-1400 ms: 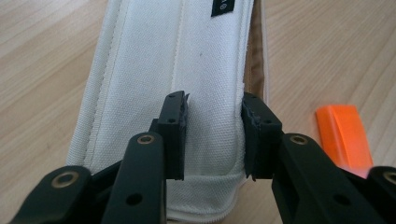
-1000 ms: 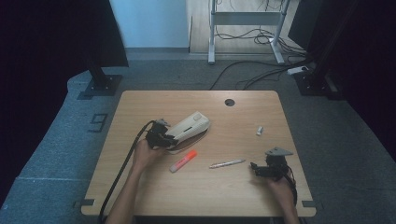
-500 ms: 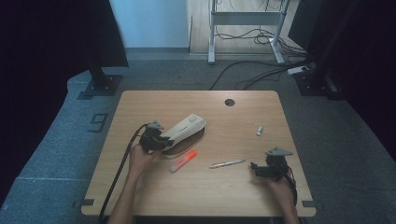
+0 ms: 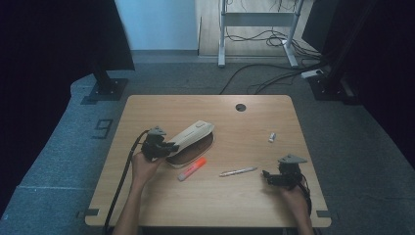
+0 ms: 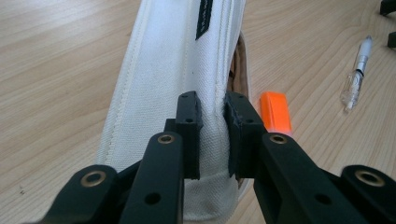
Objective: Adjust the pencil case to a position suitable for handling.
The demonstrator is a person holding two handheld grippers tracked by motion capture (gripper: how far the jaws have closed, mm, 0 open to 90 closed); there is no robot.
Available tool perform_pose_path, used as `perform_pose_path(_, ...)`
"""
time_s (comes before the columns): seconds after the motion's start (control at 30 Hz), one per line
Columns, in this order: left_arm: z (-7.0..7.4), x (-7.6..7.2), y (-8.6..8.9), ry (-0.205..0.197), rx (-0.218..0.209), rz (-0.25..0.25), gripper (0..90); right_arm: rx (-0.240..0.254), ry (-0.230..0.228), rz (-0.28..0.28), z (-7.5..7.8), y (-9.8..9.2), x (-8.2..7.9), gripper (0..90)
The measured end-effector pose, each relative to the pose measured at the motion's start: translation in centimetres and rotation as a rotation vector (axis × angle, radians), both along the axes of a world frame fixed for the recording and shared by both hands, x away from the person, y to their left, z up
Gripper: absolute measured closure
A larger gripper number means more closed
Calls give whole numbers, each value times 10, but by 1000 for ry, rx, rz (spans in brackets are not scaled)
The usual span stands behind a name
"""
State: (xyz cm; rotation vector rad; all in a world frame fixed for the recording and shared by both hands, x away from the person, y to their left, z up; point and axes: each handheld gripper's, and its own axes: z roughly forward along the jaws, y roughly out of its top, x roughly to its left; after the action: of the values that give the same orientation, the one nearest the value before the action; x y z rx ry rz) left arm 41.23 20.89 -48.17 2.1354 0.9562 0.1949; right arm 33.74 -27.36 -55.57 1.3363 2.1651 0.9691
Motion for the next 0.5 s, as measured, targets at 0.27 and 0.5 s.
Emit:
perform_pose_path(0.27, 1, 0, 5, -3, -9, 7, 770, 1, 0, 9, 0, 0, 0, 131)
perform_pose_path(0.5, 0, 0, 7, -11, -23, 3, 770, 1, 2, 28, 0, 1, 0, 132)
